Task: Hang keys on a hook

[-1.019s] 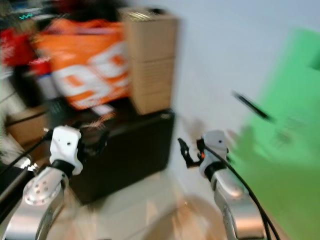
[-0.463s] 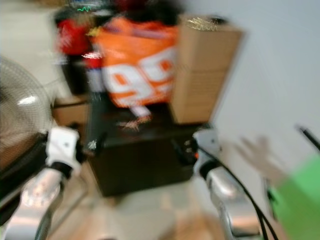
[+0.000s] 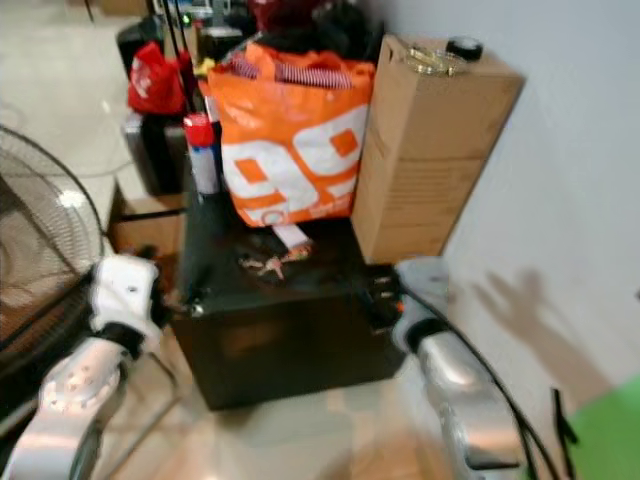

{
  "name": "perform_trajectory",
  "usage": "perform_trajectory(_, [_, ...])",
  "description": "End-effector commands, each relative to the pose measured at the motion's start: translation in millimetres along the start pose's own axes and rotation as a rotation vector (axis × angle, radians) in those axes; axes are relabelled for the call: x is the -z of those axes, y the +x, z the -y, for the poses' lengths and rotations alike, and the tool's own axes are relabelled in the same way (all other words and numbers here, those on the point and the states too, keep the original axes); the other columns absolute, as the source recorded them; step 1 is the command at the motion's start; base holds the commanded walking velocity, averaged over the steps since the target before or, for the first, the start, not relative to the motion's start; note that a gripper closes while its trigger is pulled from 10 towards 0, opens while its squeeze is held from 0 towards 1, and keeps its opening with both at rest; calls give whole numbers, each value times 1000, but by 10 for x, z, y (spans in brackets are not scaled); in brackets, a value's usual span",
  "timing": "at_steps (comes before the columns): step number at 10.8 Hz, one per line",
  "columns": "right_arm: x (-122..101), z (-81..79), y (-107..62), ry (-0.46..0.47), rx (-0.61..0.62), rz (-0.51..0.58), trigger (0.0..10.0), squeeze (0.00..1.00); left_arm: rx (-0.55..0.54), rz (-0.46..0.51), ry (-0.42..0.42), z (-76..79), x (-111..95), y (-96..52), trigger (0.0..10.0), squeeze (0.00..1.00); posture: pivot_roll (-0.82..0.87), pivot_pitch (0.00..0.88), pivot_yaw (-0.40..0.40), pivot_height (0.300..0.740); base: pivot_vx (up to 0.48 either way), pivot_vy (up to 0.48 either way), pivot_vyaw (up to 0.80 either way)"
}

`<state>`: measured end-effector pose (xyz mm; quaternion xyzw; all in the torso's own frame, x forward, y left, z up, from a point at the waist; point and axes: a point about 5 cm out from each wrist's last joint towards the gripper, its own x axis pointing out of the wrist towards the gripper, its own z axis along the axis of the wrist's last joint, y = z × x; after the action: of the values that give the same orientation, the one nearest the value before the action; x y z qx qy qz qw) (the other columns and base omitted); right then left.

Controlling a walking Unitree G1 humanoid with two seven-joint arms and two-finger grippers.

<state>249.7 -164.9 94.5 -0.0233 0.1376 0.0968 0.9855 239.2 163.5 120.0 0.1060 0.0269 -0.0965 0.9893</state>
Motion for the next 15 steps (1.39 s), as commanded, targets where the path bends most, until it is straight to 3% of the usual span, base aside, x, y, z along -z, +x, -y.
perform_trajectory(1, [-15, -60, 16, 8, -20, 11, 10000, 1000, -28, 0, 14, -78, -11, -11, 10000, 369, 66, 0, -38, 740, 307, 0, 0])
perform_trajectory(12, [11, -39, 72, -21, -10, 9, 10000, 1000, -16, 9, 42, -83, 3, -4, 10000, 373, 75, 0, -52, 740, 329, 0, 0])
perform_trajectory(15, [1, -56, 94, -26, -1, 12, 10000, 1000, 12, 4, 50, -90, 5, 19, 10000, 376, 62, 0, -23, 740, 345, 0, 0])
